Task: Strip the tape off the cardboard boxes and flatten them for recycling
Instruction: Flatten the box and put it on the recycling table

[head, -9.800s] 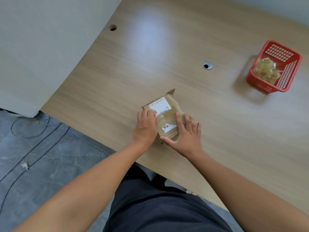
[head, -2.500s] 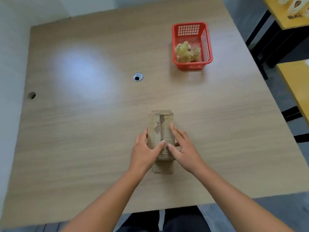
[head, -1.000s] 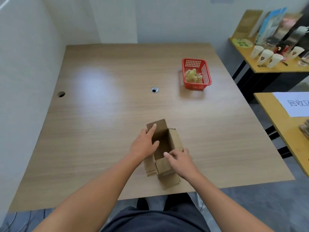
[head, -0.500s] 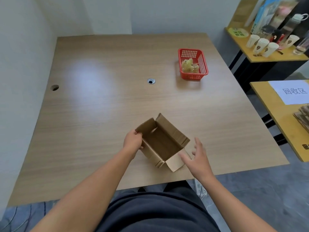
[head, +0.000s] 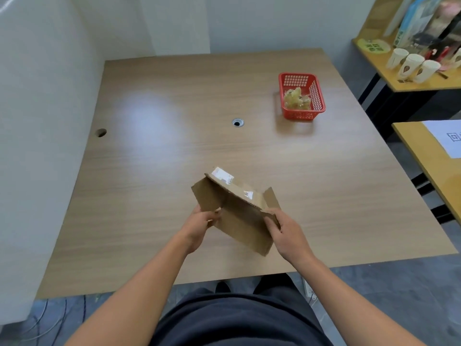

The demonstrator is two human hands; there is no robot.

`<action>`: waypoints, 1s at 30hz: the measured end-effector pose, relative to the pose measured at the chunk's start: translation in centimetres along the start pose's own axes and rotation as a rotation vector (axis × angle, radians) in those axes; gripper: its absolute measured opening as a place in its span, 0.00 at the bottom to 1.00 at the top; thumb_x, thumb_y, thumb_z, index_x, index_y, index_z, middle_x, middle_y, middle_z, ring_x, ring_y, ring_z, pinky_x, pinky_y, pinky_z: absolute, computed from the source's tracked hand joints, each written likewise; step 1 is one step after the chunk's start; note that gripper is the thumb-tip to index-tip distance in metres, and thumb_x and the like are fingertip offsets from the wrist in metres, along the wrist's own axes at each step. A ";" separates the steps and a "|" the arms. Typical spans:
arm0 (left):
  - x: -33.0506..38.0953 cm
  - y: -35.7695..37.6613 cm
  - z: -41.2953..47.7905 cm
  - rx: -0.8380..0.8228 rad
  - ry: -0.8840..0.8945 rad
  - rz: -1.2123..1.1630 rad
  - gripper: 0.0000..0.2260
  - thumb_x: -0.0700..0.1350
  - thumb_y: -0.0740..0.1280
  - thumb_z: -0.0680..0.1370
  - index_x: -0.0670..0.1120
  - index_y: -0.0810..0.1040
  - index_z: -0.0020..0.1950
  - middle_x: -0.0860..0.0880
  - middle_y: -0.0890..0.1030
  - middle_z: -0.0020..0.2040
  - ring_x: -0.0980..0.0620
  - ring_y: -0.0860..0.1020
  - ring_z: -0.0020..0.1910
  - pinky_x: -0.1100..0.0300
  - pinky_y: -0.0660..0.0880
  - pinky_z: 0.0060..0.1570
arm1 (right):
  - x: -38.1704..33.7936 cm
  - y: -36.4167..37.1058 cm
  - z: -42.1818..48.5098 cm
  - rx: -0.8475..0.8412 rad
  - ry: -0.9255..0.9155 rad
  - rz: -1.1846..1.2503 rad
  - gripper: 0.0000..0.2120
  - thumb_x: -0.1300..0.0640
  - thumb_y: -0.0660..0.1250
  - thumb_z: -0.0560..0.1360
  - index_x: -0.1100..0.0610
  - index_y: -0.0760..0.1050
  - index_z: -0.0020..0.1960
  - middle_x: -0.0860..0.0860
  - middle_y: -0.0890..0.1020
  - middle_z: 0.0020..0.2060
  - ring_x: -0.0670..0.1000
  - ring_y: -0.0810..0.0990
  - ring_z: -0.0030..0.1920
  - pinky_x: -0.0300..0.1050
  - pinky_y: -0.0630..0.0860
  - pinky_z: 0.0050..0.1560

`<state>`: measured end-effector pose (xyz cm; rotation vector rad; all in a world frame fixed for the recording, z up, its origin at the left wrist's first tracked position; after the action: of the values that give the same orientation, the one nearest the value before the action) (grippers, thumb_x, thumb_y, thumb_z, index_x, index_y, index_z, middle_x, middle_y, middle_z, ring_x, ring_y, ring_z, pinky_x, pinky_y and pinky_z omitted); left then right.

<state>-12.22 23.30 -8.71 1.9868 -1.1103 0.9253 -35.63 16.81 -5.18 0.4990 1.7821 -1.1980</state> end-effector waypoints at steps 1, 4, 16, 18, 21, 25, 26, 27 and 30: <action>-0.2 -0.7 -0.2 -0.051 -0.016 -0.082 0.23 0.36 0.70 0.70 0.45 0.77 0.65 0.48 0.85 0.56 0.45 0.79 0.61 0.51 0.75 0.61 | -0.2 -0.3 0.4 0.009 -0.058 -0.056 0.13 0.57 0.65 0.84 0.44 0.79 0.64 0.37 0.82 0.56 0.39 0.79 0.56 0.31 0.73 0.55; -0.5 -3.0 -0.6 -0.217 -0.112 -0.460 0.31 0.46 0.75 0.64 0.43 0.79 0.67 0.40 0.81 0.63 0.41 0.77 0.60 0.47 0.73 0.59 | 0.3 -0.7 1.6 -0.059 -0.113 -0.271 0.19 0.61 0.64 0.83 0.49 0.76 0.72 0.46 0.77 0.70 0.48 0.75 0.68 0.49 0.72 0.69; -5.1 -4.9 2.8 0.371 -0.128 0.350 0.20 0.42 0.68 0.79 0.54 0.67 0.68 0.51 0.80 0.63 0.52 0.81 0.51 0.51 0.79 0.51 | 8.0 4.5 1.7 -0.491 -0.040 -0.647 0.23 0.48 0.59 0.81 0.36 0.67 0.76 0.39 0.59 0.79 0.48 0.53 0.80 0.61 0.45 0.79; -5.5 -4.7 2.4 0.408 -0.102 0.548 0.31 0.45 0.66 0.78 0.55 0.58 0.78 0.55 0.75 0.68 0.51 0.78 0.55 0.55 0.75 0.50 | 8.0 4.3 2.0 -0.408 0.005 -0.533 0.25 0.42 0.57 0.77 0.39 0.72 0.73 0.40 0.67 0.74 0.50 0.60 0.76 0.59 0.50 0.77; -5.7 -4.0 2.3 0.473 -0.042 0.798 0.37 0.47 0.64 0.79 0.54 0.47 0.83 0.51 0.62 0.76 0.46 0.74 0.58 0.55 0.71 0.51 | 7.8 4.4 3.9 -0.255 0.042 -0.580 0.33 0.32 0.51 0.75 0.42 0.69 0.76 0.48 0.67 0.74 0.57 0.65 0.70 0.54 0.62 0.73; -6.0 -2.9 3.2 0.462 0.036 1.158 0.35 0.58 0.62 0.81 0.56 0.48 0.83 0.49 0.49 0.81 0.44 0.55 0.78 0.46 0.61 0.73 | 8.8 6.2 5.8 -0.277 0.109 -0.794 0.42 0.21 0.47 0.71 0.36 0.50 0.82 0.54 0.48 0.81 0.59 0.49 0.80 0.60 0.51 0.79; -6.5 -2.7 3.7 0.401 0.034 1.240 0.34 0.64 0.58 0.80 0.60 0.47 0.82 0.52 0.43 0.82 0.47 0.44 0.81 0.45 0.52 0.77 | 8.9 6.7 6.0 -0.265 0.080 -0.820 0.45 0.20 0.46 0.70 0.37 0.48 0.82 0.54 0.46 0.82 0.58 0.45 0.81 0.61 0.47 0.79; -7.0 -2.5 4.1 0.341 0.034 1.303 0.34 0.69 0.54 0.79 0.63 0.44 0.82 0.54 0.37 0.82 0.50 0.35 0.81 0.44 0.45 0.79 | 9.0 7.0 6.1 -0.242 0.042 -0.831 0.46 0.20 0.46 0.69 0.38 0.48 0.83 0.55 0.45 0.83 0.57 0.43 0.82 0.62 0.44 0.80; -7.9 -2.1 4.8 0.307 0.116 1.425 0.36 0.72 0.49 0.79 0.62 0.40 0.82 0.51 0.33 0.82 0.50 0.29 0.79 0.45 0.35 0.79 | 9.4 7.4 6.2 -0.140 -0.057 -0.821 0.45 0.22 0.51 0.72 0.42 0.50 0.83 0.56 0.46 0.83 0.57 0.44 0.83 0.64 0.45 0.80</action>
<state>-12.23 23.55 -18.20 1.0435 -2.4429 1.9099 -32.24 13.30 -17.67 -0.4003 2.0666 -1.5762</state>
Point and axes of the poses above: each hand's wrist, its own z-axis towards the middle knuckle, its own y-axis out of the palm, x = y × z, the point moved 5 cm from there along z, towards the middle knuckle
